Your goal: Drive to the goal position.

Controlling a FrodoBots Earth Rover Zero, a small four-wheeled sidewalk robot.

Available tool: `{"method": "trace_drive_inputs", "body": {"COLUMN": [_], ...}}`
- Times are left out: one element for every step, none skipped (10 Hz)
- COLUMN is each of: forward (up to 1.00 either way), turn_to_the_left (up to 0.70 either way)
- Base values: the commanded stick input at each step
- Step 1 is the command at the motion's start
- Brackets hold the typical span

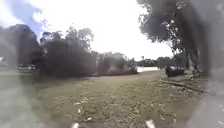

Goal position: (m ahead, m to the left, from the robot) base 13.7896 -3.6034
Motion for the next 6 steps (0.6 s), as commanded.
{"method": "trace_drive_inputs", "body": {"forward": [0.7, 0.7, 0.7, 0.7, 0.7, 0.7], "turn_to_the_left": [-0.29, -0.29, -0.29, -0.28, -0.27, -0.24]}}
